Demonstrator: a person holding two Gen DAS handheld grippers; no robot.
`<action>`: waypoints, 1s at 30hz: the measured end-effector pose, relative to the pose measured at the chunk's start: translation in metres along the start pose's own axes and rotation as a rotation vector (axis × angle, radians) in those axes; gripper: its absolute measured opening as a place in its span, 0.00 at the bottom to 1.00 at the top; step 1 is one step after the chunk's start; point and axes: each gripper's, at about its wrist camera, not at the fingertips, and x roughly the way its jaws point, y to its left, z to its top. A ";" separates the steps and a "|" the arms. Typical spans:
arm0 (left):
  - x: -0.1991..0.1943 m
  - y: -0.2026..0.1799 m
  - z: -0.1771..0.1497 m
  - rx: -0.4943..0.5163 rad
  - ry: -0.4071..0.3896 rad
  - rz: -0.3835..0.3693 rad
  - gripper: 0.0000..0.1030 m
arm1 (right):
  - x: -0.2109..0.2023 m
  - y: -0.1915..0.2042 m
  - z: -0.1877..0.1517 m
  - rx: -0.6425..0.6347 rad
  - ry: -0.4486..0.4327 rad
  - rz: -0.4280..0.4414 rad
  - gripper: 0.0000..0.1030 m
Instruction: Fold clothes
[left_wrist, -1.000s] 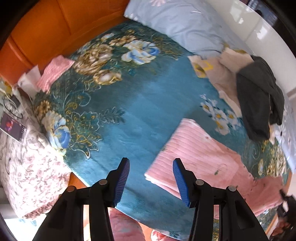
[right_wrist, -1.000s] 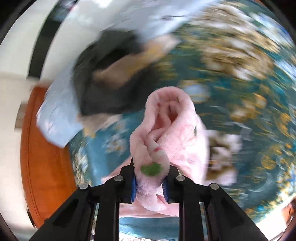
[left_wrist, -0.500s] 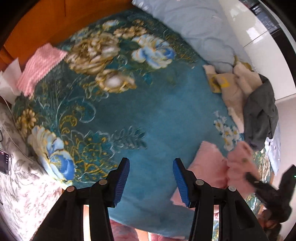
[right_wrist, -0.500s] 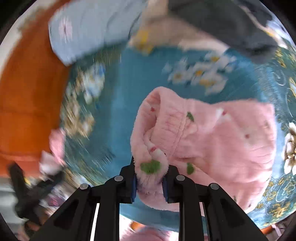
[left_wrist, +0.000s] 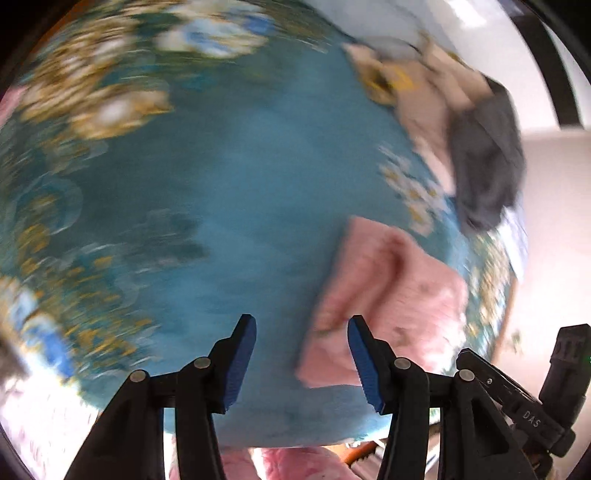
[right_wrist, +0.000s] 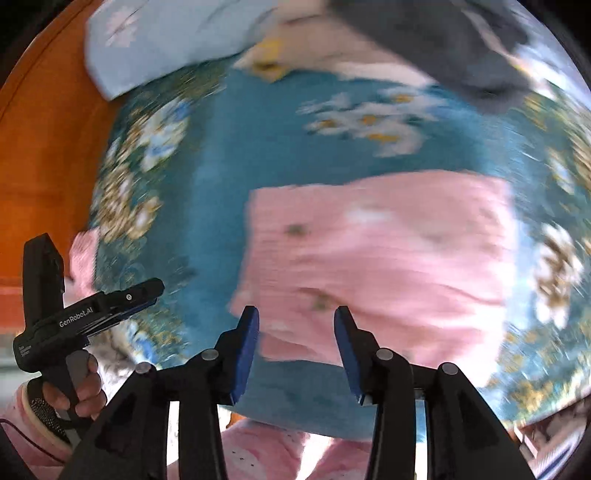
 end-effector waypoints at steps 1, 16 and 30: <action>0.009 -0.012 0.002 0.034 0.015 -0.020 0.56 | -0.007 -0.014 -0.004 0.037 -0.009 -0.019 0.42; 0.106 -0.067 0.008 0.205 0.199 -0.080 0.65 | -0.037 -0.114 -0.068 0.372 0.019 -0.128 0.42; 0.104 -0.055 0.011 0.093 0.154 -0.161 0.54 | -0.023 -0.100 -0.056 0.294 0.058 -0.122 0.42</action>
